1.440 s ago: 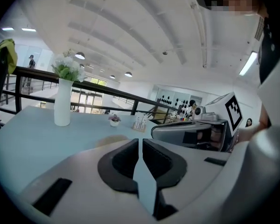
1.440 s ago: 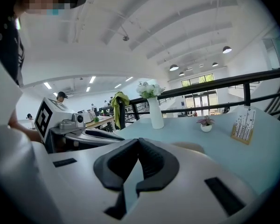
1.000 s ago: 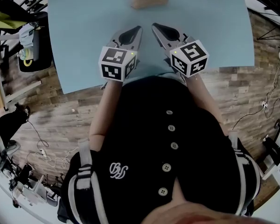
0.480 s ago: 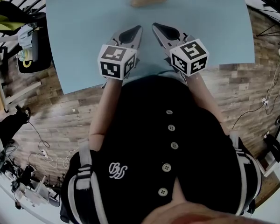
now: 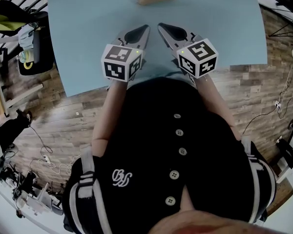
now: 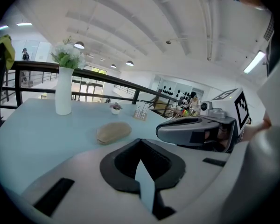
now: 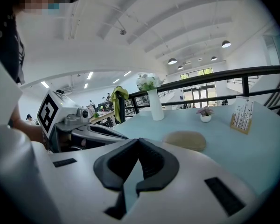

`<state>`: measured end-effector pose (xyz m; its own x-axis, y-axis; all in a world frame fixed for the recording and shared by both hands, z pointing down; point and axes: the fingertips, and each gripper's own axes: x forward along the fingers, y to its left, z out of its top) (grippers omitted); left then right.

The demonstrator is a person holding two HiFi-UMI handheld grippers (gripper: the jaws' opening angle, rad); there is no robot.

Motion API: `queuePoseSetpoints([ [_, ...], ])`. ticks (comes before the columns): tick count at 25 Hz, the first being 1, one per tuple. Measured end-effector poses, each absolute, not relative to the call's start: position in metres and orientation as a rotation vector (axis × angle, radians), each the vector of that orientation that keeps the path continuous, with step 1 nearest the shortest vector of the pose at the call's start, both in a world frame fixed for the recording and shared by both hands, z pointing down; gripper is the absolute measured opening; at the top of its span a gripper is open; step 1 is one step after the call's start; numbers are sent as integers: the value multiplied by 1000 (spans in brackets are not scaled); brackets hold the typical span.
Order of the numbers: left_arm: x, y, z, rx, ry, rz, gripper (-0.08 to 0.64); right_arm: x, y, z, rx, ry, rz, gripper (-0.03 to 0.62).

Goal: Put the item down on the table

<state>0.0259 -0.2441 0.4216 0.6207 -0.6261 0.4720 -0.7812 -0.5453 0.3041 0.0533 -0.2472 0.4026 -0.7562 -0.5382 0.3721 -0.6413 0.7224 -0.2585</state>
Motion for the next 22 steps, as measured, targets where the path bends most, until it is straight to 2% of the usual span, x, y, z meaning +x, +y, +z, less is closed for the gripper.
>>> queuePoseSetpoints([
  [22,33,-244,424,2353,-1062,400,9,58,-247,411,914,-2641,571,9],
])
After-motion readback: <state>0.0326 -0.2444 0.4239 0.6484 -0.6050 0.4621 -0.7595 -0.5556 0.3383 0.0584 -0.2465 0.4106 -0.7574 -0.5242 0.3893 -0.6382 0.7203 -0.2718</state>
